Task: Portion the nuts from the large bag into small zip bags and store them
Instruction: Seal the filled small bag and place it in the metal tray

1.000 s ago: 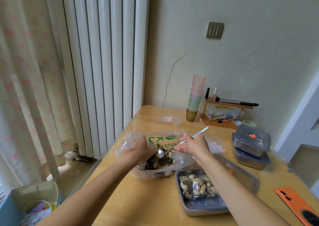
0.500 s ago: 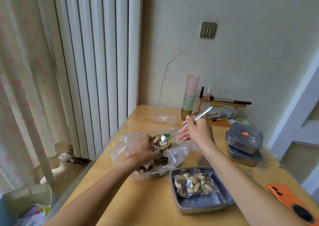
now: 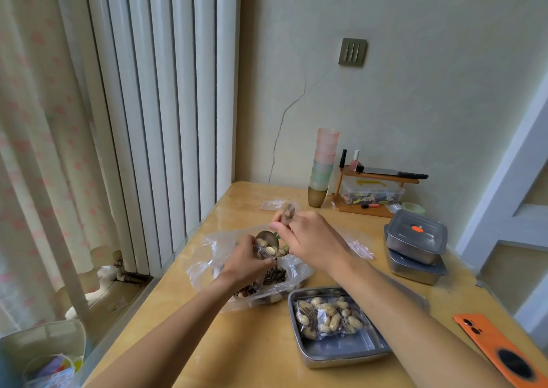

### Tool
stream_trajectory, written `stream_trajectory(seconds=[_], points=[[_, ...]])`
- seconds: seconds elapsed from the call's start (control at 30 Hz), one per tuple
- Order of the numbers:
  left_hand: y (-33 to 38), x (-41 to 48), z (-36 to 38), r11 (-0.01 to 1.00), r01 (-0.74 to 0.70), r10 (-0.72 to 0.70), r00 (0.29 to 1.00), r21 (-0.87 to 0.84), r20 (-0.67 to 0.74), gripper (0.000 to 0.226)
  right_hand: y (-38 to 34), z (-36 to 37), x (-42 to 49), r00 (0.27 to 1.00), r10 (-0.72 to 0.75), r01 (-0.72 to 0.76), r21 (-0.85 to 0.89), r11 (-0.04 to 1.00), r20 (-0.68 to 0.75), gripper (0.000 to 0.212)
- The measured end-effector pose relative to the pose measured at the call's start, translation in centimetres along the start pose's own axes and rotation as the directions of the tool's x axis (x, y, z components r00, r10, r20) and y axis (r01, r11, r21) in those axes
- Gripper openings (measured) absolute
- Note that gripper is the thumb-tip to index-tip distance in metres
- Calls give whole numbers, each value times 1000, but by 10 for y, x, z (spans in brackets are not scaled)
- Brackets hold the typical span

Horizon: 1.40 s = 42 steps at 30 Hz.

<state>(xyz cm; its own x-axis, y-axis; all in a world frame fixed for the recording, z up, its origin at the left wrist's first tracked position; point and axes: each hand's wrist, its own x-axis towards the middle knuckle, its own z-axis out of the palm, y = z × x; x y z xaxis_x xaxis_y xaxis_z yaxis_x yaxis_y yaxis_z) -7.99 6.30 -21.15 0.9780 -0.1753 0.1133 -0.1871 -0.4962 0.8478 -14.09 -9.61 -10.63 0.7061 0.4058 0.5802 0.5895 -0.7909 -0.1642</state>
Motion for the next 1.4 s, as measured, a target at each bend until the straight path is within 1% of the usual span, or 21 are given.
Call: stream_trajectory(seconds=[0.1, 0.2, 0.3, 0.4, 0.43, 0.57, 0.67, 0.7, 0.73, 0.8, 0.87, 0.93, 0.97, 1.03, 1.07, 1.13, 1.17, 1.23, 1.3, 1.33, 1.4], points=[[-2, -2, 1, 999, 12, -12, 1000, -31, 21, 37, 7, 5, 0, 998, 5, -8, -63, 998, -56, 41], [-6, -1, 0, 998, 18, -16, 1000, -68, 25, 36, 7, 4, -2, 993, -7, -1, -66, 998, -118, 44], [-5, -1, -2, 996, 14, -13, 1000, -86, 12, 38, 5, 3, -2, 991, 6, -11, -35, 999, -133, 43], [-2, -4, -3, 993, 17, -10, 998, -120, 59, 35, 4, 0, -3, 974, 16, -26, -40, 999, -227, 38], [-2, -5, -4, 991, 24, -15, 997, -131, 71, 36, 4, -3, -3, 972, 13, -22, -35, 999, -235, 37], [-2, -3, -6, 996, 8, -5, 999, -87, 31, 40, -1, -8, -2, 988, 9, -2, 46, 999, -156, 29], [-2, -3, -6, 991, 31, -21, 997, -130, 72, 40, -3, -9, -2, 969, 31, -25, 29, 999, -247, 34], [2, -5, -8, 990, 32, -22, 997, -136, 77, 40, -4, -9, -2, 969, 42, -33, 41, 999, -245, 35], [3, -6, -8, 992, 15, -7, 998, -126, 61, 41, -3, -10, -1, 975, 50, -37, 64, 997, -218, 33], [2, -5, -9, 999, -27, 26, 1000, -40, -9, 44, -2, -10, -1, 988, 59, -44, 104, 994, -142, 26], [2, -6, -11, 999, -30, 30, 1000, -16, -7, 42, -1, -8, -2, 983, 104, -86, 124, 989, -148, 26], [4, -7, -12, 998, -5, 3, 1000, -69, -22, 31, 3, -6, -3, 957, 199, -174, 131, 976, -209, 33], [6, -6, -13, 995, 2, -8, 998, -104, -59, 23, 7, -4, -4, 943, 248, -224, 127, 966, -223, 37], [10, -6, -17, 992, 5, -24, 988, -126, -151, 13, 12, -2, -4, 918, 344, -326, 116, 938, -199, 43], [12, -6, -19, 991, 18, -43, 982, -134, -184, 13, 14, 0, -4, 896, 409, -387, 145, 910, -175, 44], [13, -6, -21, 984, 72, -106, 972, -164, -210, 20, 16, 5, -5, 827, 553, -507, 295, 810, -98, 45], [11, -6, -22, 983, 95, -128, 967, -155, -219, 23, 17, 8, -6, 789, 612, -553, 375, 744, -50, 46], [11, -5, -24, 990, 98, -121, 961, -102, -250, 27, 20, 15, -9, 700, 712, -633, 507, 586, 52, 45], [17, -7, -25, 990, 115, -133, 958, -87, -255, 27, 23, 23, -12, 596, 792, -681, 604, 414, 130, 40], [19, -7, -25, 989, 124, -141, 959, -85, -244, 27, 25, 27, -15, 552, 821, -686, 639, 348, 145, 39], [18, -8, -24, 988, 131, -146, 968, -83, -206, 30, 28, 34, -19, 488, 861, -674, 690, 265, 146, 38]])
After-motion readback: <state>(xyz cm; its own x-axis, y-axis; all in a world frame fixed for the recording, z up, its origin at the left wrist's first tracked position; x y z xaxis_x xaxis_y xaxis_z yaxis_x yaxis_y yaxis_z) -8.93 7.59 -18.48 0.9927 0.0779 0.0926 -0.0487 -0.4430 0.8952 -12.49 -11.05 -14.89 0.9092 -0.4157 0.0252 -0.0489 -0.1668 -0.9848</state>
